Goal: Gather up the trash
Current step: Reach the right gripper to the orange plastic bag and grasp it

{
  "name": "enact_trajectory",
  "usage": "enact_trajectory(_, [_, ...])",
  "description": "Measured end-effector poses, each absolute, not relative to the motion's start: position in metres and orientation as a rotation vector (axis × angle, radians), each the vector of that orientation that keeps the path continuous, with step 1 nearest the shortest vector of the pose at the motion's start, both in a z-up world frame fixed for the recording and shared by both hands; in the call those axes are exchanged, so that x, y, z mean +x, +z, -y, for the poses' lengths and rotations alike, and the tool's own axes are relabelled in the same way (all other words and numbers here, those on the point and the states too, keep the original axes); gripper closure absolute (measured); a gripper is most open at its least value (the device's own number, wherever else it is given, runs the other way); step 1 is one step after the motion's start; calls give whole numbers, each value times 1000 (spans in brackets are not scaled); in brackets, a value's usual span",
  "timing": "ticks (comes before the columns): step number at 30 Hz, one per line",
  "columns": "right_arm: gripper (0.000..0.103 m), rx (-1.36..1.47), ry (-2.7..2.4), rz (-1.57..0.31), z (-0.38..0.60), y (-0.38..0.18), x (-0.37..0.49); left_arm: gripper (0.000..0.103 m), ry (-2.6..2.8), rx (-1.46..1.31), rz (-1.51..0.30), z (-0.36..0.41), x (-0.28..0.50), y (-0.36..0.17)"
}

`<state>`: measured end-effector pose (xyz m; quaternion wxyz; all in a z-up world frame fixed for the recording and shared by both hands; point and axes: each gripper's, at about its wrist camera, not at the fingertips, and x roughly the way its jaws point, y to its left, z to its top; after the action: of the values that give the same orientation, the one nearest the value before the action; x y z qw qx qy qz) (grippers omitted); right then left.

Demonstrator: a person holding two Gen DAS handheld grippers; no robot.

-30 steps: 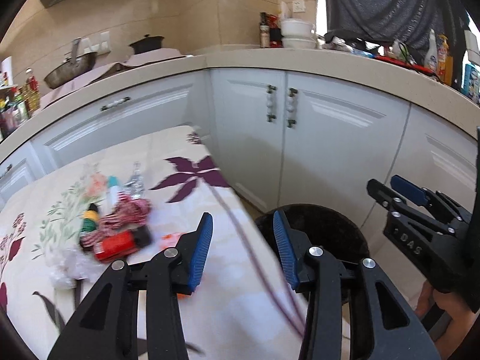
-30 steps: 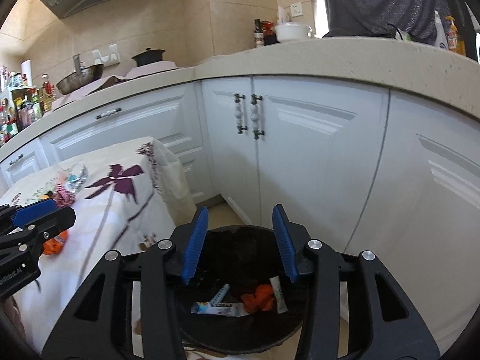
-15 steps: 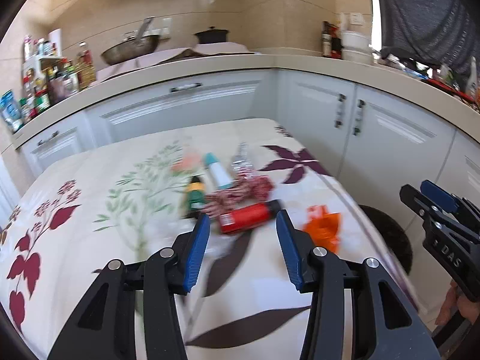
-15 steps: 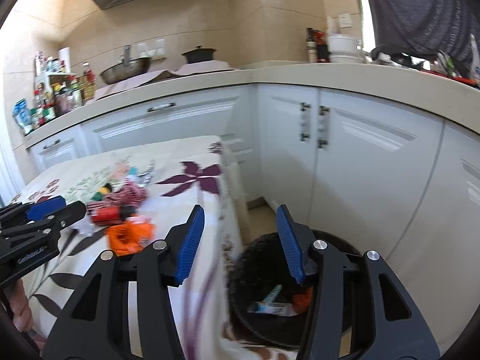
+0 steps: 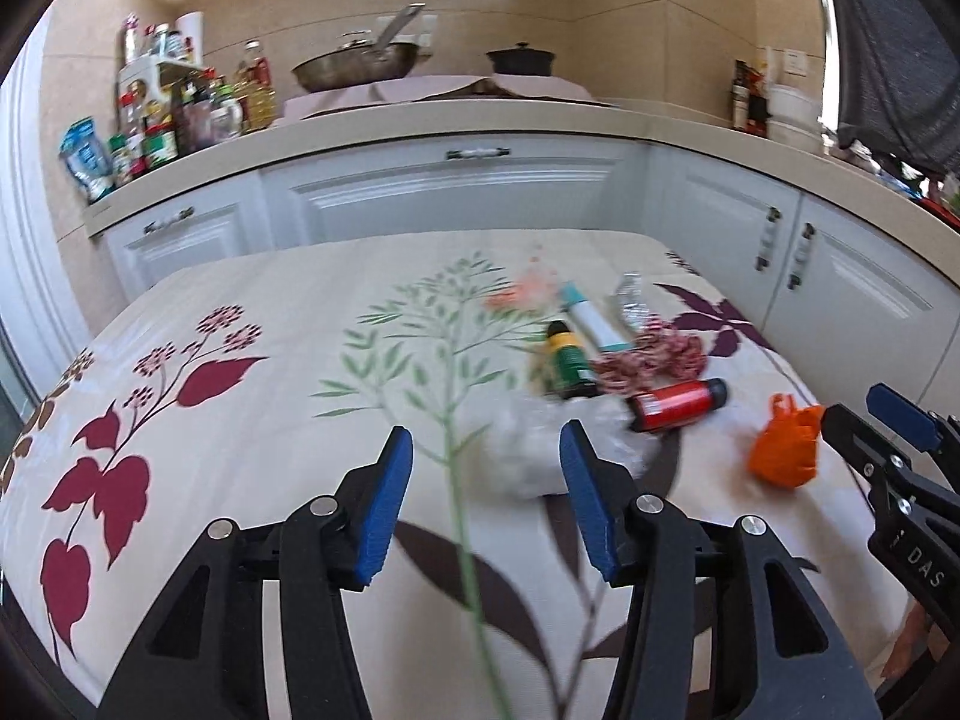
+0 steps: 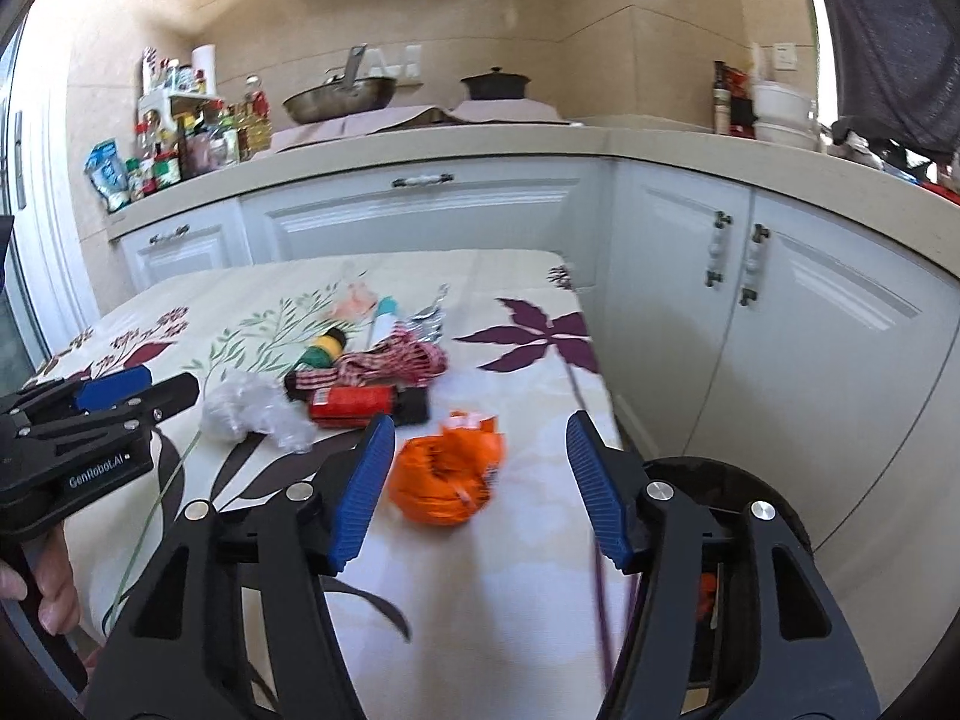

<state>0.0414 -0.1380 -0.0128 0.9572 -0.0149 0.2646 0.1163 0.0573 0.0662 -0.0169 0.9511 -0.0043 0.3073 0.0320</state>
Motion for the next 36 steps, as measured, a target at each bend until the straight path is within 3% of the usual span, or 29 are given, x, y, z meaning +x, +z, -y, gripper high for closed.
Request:
enact_trajectory(8, [37, -32, 239, -605, 127, -20, 51, 45, 94, -31, -645, -87, 58, -22])
enact_trajectory(13, [36, -50, 240, -646, 121, -24, 57, 35, 72, -34, -653, -87, 59, -23])
enact_trajectory(18, [37, -51, 243, -666, 118, -26, 61, 32, 46, -27, -646, -82, 59, -20])
enact_trajectory(23, [61, -55, 260, -691, 117, -30, 63, 29, 28, -22, -647, -78, 61, -20])
enact_trajectory(36, [63, -50, 245, -662, 127, -26, 59, 29, -2, -4, -669, -62, 69, -23])
